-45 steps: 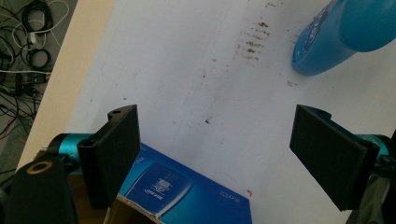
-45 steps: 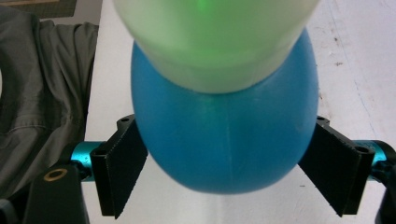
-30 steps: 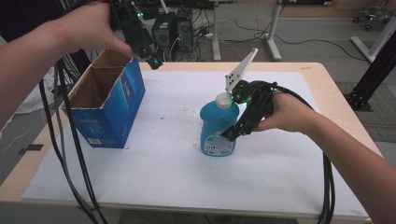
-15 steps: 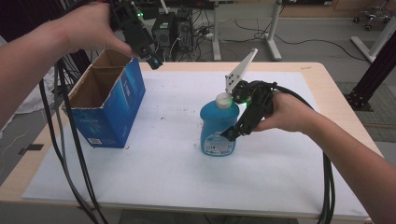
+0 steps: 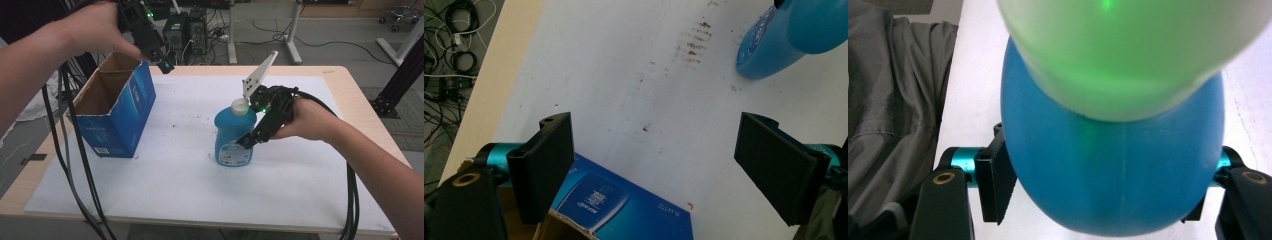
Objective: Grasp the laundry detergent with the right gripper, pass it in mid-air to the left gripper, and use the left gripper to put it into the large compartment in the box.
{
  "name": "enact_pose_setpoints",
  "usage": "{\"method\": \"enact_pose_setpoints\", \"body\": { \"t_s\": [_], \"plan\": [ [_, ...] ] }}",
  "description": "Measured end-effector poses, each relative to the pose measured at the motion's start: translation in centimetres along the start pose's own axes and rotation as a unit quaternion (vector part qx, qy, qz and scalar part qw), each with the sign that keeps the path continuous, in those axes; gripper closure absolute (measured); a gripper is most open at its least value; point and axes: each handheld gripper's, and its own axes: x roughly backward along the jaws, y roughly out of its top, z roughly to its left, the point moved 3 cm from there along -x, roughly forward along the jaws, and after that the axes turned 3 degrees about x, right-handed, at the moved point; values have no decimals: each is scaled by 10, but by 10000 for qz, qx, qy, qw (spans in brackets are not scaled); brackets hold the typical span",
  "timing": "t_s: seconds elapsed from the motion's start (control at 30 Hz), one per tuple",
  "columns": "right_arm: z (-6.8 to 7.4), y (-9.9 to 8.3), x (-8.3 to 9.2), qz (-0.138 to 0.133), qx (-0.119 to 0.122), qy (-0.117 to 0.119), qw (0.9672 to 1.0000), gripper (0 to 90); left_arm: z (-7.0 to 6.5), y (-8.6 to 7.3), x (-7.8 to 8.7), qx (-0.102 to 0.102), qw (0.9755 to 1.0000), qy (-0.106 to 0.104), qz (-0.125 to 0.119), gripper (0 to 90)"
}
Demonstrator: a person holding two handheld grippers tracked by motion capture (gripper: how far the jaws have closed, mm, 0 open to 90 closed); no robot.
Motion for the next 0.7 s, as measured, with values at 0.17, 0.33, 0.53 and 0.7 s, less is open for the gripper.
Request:
{"method": "enact_pose_setpoints", "body": {
  "t_s": [0.17, 0.33, 0.53, 0.7],
  "plan": [
    [0, 0, 1, 2, 26, -38, 10000, 339, 0, 0, 0, 15, 10000, -5, 8, 165],
    [0, -1, 1, 28, 10, -74, 10000, 352, 0, 0, -1, 16, 10000, -6, 6, 164],
    [0, 0, -1, 43, 61, -119, 9999, 367, 0, 0, -1, 13, 10000, -16, 6, 165],
    [0, 0, -2, 36, 113, -178, 9998, 393, 0, 0, -1, 11, 10000, -12, 14, 165]
  ]
}}
